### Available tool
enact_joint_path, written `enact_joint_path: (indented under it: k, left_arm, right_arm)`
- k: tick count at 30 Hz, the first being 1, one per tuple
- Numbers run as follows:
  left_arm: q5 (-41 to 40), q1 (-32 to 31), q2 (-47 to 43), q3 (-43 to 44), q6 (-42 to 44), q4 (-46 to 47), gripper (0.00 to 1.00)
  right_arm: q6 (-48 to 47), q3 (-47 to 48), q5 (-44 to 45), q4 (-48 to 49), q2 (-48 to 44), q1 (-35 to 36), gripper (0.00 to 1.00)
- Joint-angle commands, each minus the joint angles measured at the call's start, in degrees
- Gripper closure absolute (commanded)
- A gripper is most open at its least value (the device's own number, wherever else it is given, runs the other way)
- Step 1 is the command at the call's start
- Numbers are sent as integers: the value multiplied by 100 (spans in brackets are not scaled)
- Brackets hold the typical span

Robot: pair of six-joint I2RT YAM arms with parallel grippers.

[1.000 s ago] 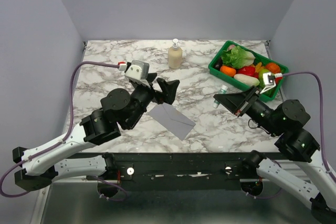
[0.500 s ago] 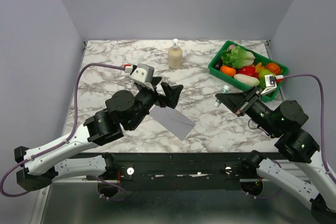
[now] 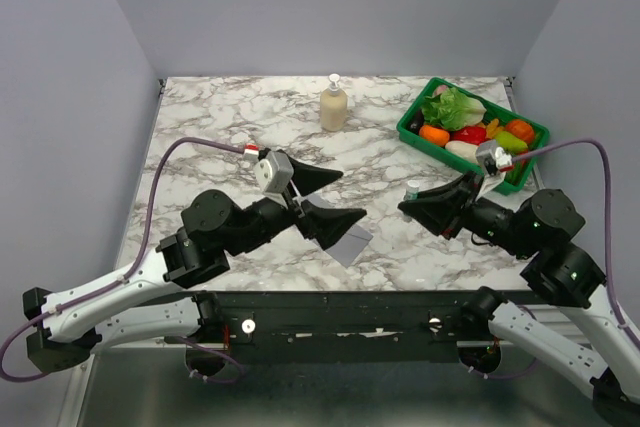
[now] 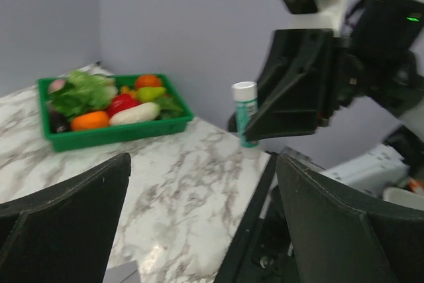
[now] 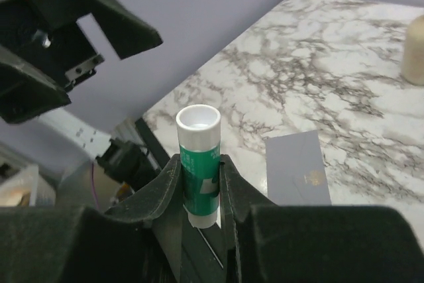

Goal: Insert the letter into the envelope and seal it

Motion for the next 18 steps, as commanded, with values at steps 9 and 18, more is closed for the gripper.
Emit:
enact_joint_path:
  k: [9,18]
  left_arm:
    - [2027,1,24,-109,21,964,1]
    - [1297,10,129,-109,29,674,1]
  right_arm:
    - [-680,-212,-2286,756,690,7,99]
    - [146,-738,-1573,1512,235,7,99]
